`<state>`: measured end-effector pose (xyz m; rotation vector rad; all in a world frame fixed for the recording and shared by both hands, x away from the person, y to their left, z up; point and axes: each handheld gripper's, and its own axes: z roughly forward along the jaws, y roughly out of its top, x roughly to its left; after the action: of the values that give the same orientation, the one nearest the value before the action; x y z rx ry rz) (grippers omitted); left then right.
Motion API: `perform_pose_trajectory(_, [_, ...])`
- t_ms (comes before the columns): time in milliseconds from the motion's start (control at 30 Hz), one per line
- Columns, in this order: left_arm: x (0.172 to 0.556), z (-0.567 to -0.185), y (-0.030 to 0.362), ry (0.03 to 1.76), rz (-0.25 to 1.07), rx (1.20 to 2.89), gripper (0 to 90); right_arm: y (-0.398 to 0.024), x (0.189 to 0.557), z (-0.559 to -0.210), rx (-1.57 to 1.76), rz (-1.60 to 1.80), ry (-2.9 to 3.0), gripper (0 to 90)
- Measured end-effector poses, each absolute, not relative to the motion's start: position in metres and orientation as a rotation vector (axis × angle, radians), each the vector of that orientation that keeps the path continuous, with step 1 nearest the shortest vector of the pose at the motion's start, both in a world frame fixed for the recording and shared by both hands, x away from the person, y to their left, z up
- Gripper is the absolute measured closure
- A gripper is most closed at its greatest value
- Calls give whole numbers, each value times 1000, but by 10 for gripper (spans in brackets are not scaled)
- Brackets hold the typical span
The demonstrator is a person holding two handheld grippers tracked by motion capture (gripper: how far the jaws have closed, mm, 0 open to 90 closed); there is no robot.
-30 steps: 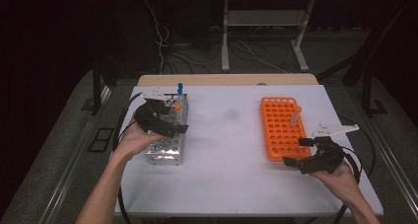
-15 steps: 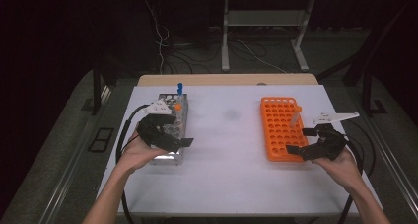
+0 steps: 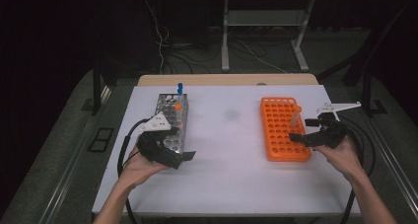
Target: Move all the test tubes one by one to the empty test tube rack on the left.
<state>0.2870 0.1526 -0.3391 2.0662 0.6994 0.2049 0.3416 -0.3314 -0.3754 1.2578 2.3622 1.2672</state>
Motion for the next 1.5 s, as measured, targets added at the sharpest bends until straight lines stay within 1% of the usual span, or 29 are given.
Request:
perform_pose_trajectory(67, [283, -341, 152, 700, 203, 2057, 0, -333, 345, -377, 1264, 1273, 2355, 17])
perform_pose_trajectory(100, [281, -343, 152, 700, 200, 2047, 0, -334, 346, -378, 1265, 1277, 2352, 52])
perform_pose_trajectory(167, [277, -346, 151, 699, 197, 2043, 0, -336, 350, -380, 1271, 1287, 2347, 53])
perform_pose_trajectory(200, [275, -348, 150, 698, 195, 2044, 0, -337, 352, -380, 1279, 1281, 2346, 69])
perform_pose_trajectory(233, [273, -350, 150, 695, 195, 2045, 0, -337, 353, -381, 1281, 1274, 2342, 128])
perform_pose_trajectory(267, [272, -351, 149, 693, 193, 2046, 0, -338, 355, -382, 1279, 1275, 2334, 156])
perform_pose_trajectory(333, [269, -354, 149, 688, 188, 2049, 0, -339, 359, -384, 1298, 1268, 2323, 165])
perform_pose_trajectory(400, [267, -356, 148, 688, 186, 2053, 0, -340, 362, -387, 1310, 1243, 2319, 223])
perform_pose_trajectory(467, [265, -357, 148, 689, 184, 2055, 0, -341, 366, -389, 1320, 1222, 2312, 254])
perform_pose_trajectory(500, [265, -358, 148, 688, 183, 2054, 0, -341, 368, -391, 1322, 1216, 2309, 297])
perform_pose_trajectory(733, [260, -362, 144, 671, 174, 2071, 0, -339, 378, -399, 1322, 1173, 2299, 447])
perform_pose_trajectory(900, [258, -363, 141, 657, 170, 2079, 0, -336, 382, -403, 1326, 1135, 2289, 552])
perform_pose_trajectory(1000, [257, -364, 139, 651, 169, 2086, 0, -335, 383, -405, 1319, 1122, 2281, 634])
perform_pose_trajectory(1067, [257, -365, 138, 648, 166, 2091, 0, -334, 383, -405, 1308, 1110, 2277, 665])
perform_pose_trajectory(1133, [257, -366, 138, 651, 165, 2088, 0, -333, 383, -405, 1295, 1110, 2282, 720])
perform_pose_trajectory(1333, [257, -367, 136, 648, 160, 2101, 0, -327, 382, -403, 1261, 1074, 2280, 740])
perform_pose_trajectory(1500, [259, -367, 135, 646, 154, 2109, 0, -328, 380, -393, 1248, 1078, 2266, 742])
